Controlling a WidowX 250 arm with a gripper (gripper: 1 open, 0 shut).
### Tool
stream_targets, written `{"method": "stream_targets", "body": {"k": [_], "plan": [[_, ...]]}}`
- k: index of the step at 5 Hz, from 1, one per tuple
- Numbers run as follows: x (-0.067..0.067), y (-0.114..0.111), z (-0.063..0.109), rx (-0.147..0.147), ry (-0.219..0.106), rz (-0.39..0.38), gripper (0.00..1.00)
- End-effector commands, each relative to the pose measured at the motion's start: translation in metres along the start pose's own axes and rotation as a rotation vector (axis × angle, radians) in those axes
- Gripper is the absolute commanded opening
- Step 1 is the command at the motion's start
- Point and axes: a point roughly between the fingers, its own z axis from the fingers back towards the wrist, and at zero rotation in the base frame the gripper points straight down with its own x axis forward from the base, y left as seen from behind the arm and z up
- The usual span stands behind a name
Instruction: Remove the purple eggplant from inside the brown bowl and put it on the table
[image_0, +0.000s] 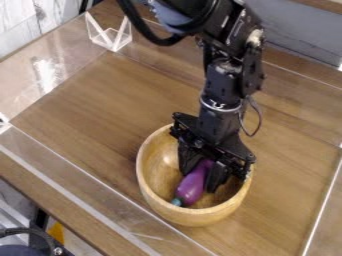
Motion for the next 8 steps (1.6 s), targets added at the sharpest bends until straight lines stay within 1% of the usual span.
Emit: {"method": "stream_targets", "body": {"k": [1, 8], "plan": [[0.005, 0.001, 0.017, 0.008, -0.055, -0.01, 0.0], [0.003, 0.005, 0.033, 0.051, -0.048, -0.035, 0.0]]}}
